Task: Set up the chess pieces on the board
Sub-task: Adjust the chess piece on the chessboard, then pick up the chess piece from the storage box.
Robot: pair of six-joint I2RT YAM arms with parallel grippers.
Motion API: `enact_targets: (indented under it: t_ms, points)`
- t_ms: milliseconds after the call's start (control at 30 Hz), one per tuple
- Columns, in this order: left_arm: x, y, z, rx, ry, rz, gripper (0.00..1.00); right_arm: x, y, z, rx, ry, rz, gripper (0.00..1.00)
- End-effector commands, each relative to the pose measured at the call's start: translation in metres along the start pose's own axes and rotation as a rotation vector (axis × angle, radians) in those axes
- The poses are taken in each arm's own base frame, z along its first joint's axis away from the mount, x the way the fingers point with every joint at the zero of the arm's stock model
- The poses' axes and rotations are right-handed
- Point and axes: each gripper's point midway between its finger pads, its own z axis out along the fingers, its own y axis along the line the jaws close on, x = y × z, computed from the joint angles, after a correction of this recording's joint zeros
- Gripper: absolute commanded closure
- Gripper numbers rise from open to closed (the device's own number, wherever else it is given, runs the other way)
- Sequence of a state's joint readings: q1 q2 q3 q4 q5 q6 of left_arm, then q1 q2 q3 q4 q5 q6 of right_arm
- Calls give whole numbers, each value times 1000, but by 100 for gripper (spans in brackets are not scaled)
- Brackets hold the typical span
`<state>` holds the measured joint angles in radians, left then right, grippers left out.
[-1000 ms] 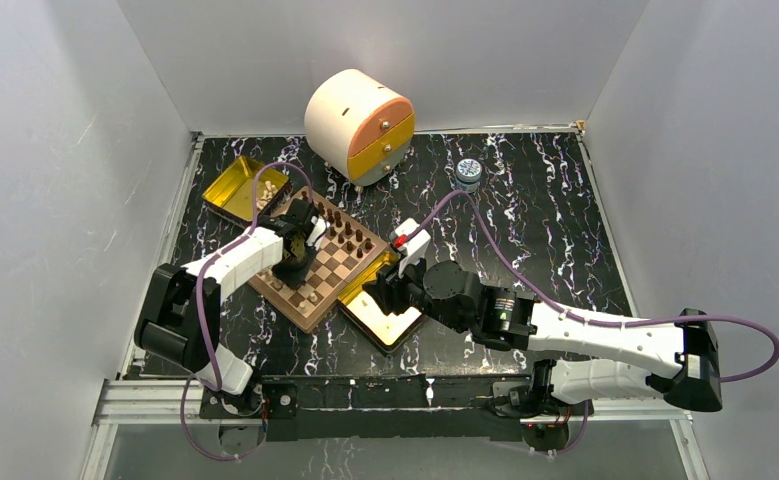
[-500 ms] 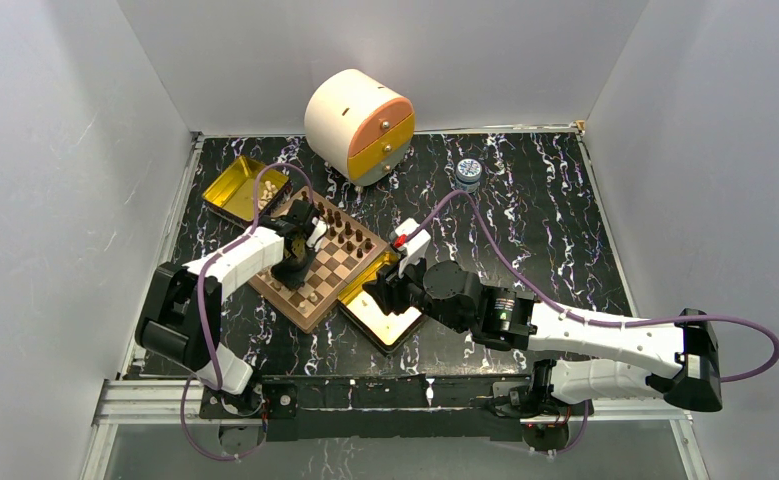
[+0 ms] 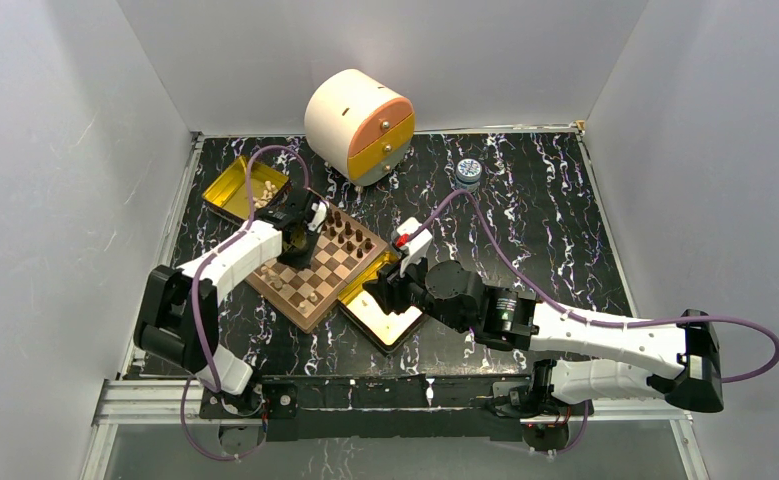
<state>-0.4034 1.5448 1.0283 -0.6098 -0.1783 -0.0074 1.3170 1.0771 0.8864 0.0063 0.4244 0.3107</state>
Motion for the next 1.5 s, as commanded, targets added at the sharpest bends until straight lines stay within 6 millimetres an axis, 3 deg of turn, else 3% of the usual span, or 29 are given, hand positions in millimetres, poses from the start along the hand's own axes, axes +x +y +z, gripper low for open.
enact_targets:
  t_ms: [0, 300, 700, 900, 1033, 1200, 1333, 1467]
  points:
    - [-40, 15, -32, -70, -189, -106, 96, -36, 6, -7, -9, -100, 46, 51]
    - [-19, 33, -26, -178, -80, -55, 99, -37, 5, -11, -14, -106, 58, 51]
    - [4, 12, -5, -57, 41, 71, 100, -38, 6, -11, -16, -109, 58, 51]
    - [7, 14, -1, -72, 63, 66, 100, -40, 6, -11, -15, -113, 56, 51]
    - [-22, 23, -16, -120, -37, 11, 91, -35, 5, -11, -11, -97, 56, 51]
    - [-96, 58, -59, -288, -266, -116, 59, -12, 5, -9, -12, -18, 79, 45]
    - [-138, 93, -74, -369, -392, -224, 54, 3, 0, -11, 14, 40, 92, 33]
    - [-167, 118, -64, -288, -426, -323, 57, 5, -8, -15, 50, 43, 102, 22]
